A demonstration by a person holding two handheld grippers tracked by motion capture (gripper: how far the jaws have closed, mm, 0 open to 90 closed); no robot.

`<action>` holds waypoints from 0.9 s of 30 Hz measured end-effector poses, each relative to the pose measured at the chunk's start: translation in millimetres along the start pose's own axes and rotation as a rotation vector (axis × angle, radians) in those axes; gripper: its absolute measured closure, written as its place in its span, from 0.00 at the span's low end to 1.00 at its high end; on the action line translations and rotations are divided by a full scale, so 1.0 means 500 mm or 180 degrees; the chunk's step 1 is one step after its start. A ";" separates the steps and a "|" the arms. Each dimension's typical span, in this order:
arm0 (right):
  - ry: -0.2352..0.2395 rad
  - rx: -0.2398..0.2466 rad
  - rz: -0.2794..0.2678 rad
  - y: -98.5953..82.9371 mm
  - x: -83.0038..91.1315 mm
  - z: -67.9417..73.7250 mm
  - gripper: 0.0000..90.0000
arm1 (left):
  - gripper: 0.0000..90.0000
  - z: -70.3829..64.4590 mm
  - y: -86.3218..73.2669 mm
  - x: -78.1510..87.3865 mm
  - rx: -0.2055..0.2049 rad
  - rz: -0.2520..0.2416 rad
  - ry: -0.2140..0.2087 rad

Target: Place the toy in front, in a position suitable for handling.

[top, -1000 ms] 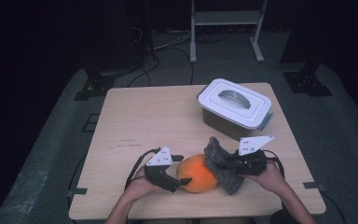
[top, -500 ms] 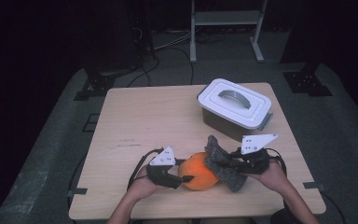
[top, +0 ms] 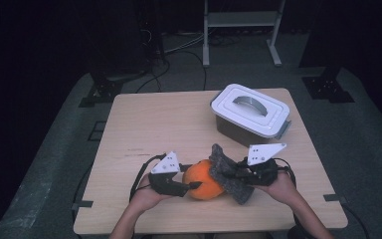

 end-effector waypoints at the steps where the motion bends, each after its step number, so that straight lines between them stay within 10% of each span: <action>1: 0.0009 0.0007 -0.0036 0.006 0.003 -0.003 0.84 | 0.47 0.000 0.004 0.003 -0.0005 -0.0012 0.0017; 10: 0.0032 -0.0187 0.0181 -0.064 -0.036 -0.017 0.84 | 0.47 0.000 -0.009 -0.007 -0.0031 0.0148 0.0080; 20: 0.0032 0.0038 0.0011 0.003 -0.020 0.003 0.84 | 0.44 0.001 0.003 -0.009 -0.0011 0.0156 0.0094; 27: 0.0020 -0.0146 0.0066 -0.053 -0.034 -0.015 0.84 | 0.22 0.004 -0.004 -0.018 -0.0008 -0.0003 0.0016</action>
Point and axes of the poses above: each handheld gripper's, and its own axes: x roughly backward along the jaws, y roughly out of its top, z roughly to its left, the point moved 6 cm from there along -x, roughly forward along the jaws
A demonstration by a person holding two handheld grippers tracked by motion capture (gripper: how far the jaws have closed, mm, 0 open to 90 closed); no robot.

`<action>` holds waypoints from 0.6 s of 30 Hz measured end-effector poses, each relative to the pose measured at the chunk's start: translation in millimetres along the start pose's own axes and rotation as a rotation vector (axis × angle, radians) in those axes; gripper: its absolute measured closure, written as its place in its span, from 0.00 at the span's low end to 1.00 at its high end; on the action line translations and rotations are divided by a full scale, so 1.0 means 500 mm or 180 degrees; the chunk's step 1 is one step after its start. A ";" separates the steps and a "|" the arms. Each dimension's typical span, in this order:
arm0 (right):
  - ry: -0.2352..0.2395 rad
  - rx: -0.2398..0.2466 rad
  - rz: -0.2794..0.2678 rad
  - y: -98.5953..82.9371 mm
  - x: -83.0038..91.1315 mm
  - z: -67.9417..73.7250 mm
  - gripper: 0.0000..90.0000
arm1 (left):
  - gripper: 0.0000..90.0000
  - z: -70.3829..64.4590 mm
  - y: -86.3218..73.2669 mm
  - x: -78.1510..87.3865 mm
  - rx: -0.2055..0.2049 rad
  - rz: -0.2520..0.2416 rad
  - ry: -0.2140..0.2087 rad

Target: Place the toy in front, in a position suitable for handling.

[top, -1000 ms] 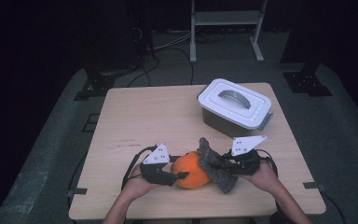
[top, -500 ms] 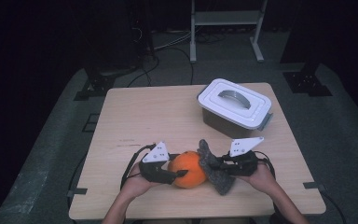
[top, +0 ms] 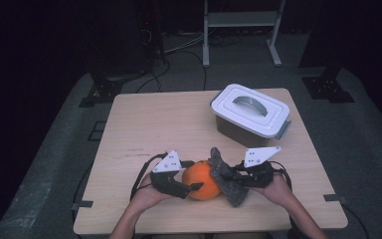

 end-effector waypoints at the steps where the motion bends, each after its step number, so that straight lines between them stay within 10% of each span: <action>1: -0.0026 -0.0020 0.0013 -0.003 0.003 -0.003 0.84 | 0.19 0.003 -0.001 -0.001 0.0008 0.0008 0.0012; 9: -0.0087 -0.0158 -0.0001 -0.024 0.011 -0.022 0.84 | 0.11 0.014 -0.032 -0.029 0.0228 -0.0030 -0.0145; 13: -0.0101 -0.0186 0.0010 -0.023 0.015 -0.026 0.84 | 0.41 0.006 -0.026 -0.020 0.0066 -0.0045 -0.0043; 18: -0.0065 -0.0028 -0.0224 0.038 0.034 -0.006 0.84 | 0.47 0.010 -0.015 -0.004 0.0047 0.0080 0.0077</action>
Point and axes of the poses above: each handheld gripper's, and its own axes: x roughly backward along the jaws, y roughly out of its top, z roughly to its left, the point moved 6 cm from there along -x, roughly forward along the jaws
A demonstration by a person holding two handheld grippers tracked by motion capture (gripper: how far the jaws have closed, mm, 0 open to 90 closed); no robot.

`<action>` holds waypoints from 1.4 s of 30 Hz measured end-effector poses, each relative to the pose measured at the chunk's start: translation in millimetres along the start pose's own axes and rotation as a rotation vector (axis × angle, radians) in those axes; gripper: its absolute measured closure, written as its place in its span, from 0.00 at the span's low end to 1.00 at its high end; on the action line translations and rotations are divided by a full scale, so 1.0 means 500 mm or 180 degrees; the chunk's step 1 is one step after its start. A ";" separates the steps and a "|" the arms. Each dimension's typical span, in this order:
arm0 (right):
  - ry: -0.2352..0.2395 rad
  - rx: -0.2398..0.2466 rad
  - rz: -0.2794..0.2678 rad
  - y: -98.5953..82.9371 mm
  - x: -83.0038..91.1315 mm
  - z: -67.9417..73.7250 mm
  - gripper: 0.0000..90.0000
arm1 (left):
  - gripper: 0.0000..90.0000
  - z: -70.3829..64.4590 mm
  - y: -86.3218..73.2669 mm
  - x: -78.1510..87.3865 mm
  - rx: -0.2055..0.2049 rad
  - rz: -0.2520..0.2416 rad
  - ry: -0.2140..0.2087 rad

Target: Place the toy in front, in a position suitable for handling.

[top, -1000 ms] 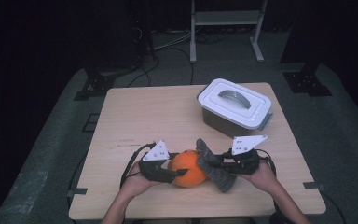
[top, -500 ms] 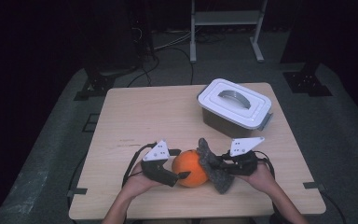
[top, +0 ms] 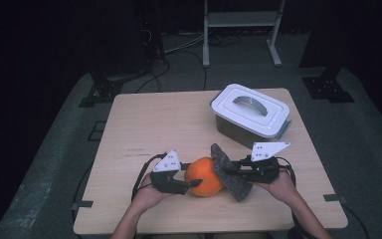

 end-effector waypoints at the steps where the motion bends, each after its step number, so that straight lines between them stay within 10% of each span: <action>1: 0.0000 0.0000 0.0000 0.000 0.000 0.000 0.84 | 0.47 0.001 0.002 0.003 0.0007 0.0001 0.0027; 7: -0.0006 0.0164 0.0095 0.009 -0.035 0.016 0.84 | 0.46 -0.004 -0.003 0.021 -0.0005 -0.0014 0.0125; 15: 0.0027 -0.0001 0.0068 -0.033 -0.043 0.002 0.84 | 0.15 0.010 -0.011 0.008 0.0195 -0.0221 0.0018; 21: -0.0015 0.0019 0.0004 -0.020 -0.032 0.004 0.84 | 0.47 -0.001 -0.001 0.011 0.0063 -0.0225 0.0119; 24: 0.0028 0.0085 -0.0300 0.022 -0.009 0.017 0.84 | 0.48 -0.010 0.006 0.013 -0.0043 -0.0165 0.0136; 35: 0.0005 -0.0013 -0.0015 -0.030 -0.044 0.001 0.84 | 0.49 -0.014 0.012 0.025 -0.0096 -0.0101 0.0212; 42: 0.0098 0.0070 -0.0248 0.013 -0.038 0.028 0.84 | 0.50 -0.007 0.018 0.040 -0.0019 -0.0158 0.0264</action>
Point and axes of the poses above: each handheld gripper's, and its own axes: x roughly backward along the jaws, y roughly out of its top, z roughly to its left, the point moved 6 cm from there along -x, roughly forward along the jaws
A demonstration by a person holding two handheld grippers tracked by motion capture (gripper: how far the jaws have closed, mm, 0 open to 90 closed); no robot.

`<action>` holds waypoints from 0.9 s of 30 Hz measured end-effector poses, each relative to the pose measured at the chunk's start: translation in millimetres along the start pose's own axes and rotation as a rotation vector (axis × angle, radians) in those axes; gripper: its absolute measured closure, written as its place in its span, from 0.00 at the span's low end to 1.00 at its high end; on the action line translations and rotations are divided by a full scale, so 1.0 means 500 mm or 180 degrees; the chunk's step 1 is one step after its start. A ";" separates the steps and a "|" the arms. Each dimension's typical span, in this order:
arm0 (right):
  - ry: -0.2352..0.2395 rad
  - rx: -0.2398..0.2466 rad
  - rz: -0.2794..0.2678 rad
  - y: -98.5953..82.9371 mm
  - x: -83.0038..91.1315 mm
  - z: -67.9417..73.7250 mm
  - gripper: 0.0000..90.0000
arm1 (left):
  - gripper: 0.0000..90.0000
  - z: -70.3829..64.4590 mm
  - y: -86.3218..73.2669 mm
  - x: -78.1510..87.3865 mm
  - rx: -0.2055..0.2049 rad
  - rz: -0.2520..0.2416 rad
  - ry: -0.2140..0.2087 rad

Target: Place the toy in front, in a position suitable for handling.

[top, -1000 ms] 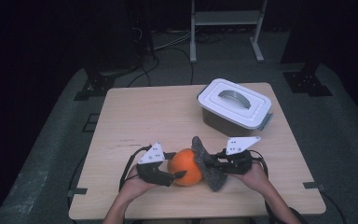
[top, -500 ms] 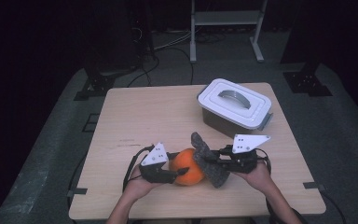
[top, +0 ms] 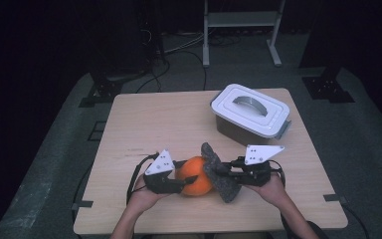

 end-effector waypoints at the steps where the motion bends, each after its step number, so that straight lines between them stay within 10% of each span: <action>1: 0.0003 0.0000 0.0047 -0.008 -0.007 -0.001 0.84 | 0.50 -0.001 -0.003 -0.002 -0.0037 0.0058 0.0034; 7: -0.0068 -0.0117 0.0376 -0.058 -0.024 -0.025 0.84 | 0.45 0.007 -0.017 -0.002 0.0061 0.0023 0.0018; 12: 0.0011 -0.0049 0.0017 -0.005 -0.006 -0.005 0.84 | 0.43 -0.003 -0.015 -0.019 0.0072 -0.0019 -0.0018; 20: 0.0083 -0.0073 0.0133 -0.029 -0.011 -0.009 0.84 | 0.18 -0.001 -0.018 -0.024 0.0061 -0.0006 -0.0105; 27: -0.0001 -0.0097 0.0267 -0.051 -0.009 -0.026 0.84 | 0.35 -0.009 -0.031 -0.024 0.0021 0.0019 -0.0332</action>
Point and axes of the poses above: each handheld gripper's, and its own axes: x roughly backward along the jaws, y roughly out of its top, z roughly to its left, the point moved 6 cm from there along -x, roughly forward along the jaws
